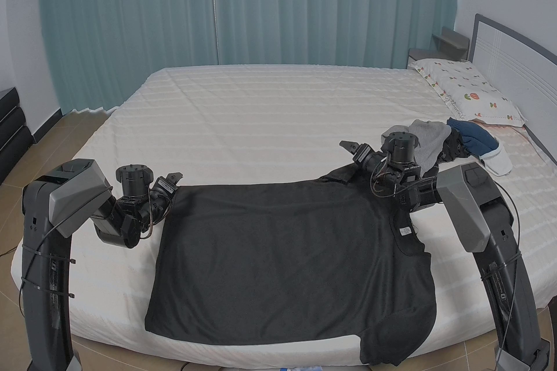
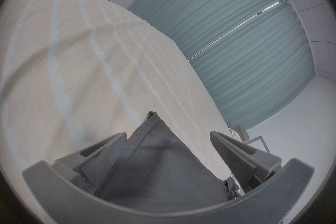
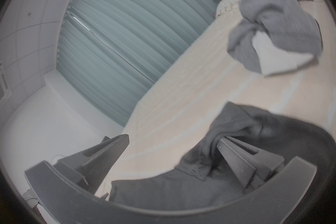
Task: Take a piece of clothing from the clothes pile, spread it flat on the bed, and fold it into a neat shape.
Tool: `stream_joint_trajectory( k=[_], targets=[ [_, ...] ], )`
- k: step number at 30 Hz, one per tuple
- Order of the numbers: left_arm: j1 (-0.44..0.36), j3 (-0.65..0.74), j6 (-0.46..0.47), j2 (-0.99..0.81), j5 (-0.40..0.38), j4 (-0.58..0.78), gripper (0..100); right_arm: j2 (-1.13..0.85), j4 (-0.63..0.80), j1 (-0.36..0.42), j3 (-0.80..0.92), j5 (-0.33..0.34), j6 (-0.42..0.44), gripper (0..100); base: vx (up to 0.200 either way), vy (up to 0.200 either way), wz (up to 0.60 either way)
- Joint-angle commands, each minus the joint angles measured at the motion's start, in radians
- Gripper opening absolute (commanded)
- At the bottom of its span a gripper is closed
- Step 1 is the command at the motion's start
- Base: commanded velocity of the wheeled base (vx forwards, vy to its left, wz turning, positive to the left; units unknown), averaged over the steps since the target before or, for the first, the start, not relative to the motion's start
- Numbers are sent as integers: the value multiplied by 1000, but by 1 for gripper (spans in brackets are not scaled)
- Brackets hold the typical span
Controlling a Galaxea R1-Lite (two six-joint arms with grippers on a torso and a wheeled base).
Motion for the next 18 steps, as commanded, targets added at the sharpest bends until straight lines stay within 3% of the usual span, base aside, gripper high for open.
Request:
stream_joint_trajectory(
  k=[1, 6, 11, 18],
  targets=[
    [-2, -1, 0, 4, -1, 0, 100, -110, -23, -21, 0, 9, -6, 100, 0, 0, 0],
    [-2, -1, 0, 4, -1, 0, 100, -38, 41, -50, 0, 9, -23, 100, 0, 0, 0],
    [-2, -1, 0, 4, -1, 0, 100, 97, 72, -47, 0, -9, -141, 100, 0, 0, 0],
    [-2, 1, 0, 4, -1, 0, 100, 53, 82, -52, 0, -51, -141, 100, 0, 0, 0]
  ],
)
